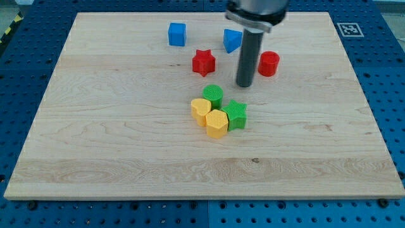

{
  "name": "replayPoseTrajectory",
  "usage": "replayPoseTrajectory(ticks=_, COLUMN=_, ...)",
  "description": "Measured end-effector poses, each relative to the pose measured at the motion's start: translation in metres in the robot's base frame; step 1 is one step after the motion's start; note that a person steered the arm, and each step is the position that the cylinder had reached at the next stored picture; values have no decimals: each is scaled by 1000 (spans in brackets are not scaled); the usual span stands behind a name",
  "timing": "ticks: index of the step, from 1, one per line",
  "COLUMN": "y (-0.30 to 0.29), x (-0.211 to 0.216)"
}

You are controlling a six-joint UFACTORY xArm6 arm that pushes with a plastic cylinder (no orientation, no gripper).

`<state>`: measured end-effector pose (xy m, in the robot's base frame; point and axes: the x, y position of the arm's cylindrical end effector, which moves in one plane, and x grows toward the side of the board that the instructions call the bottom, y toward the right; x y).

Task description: Move the red star closer to the blue cube

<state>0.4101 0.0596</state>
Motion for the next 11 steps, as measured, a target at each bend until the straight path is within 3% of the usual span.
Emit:
replayPoseTrajectory(ticks=3, y=-43, x=-38)
replayPoseTrajectory(ticks=7, y=-93, x=-41)
replayPoseTrajectory(ticks=10, y=-97, x=-64)
replayPoseTrajectory(ticks=11, y=-84, x=-47)
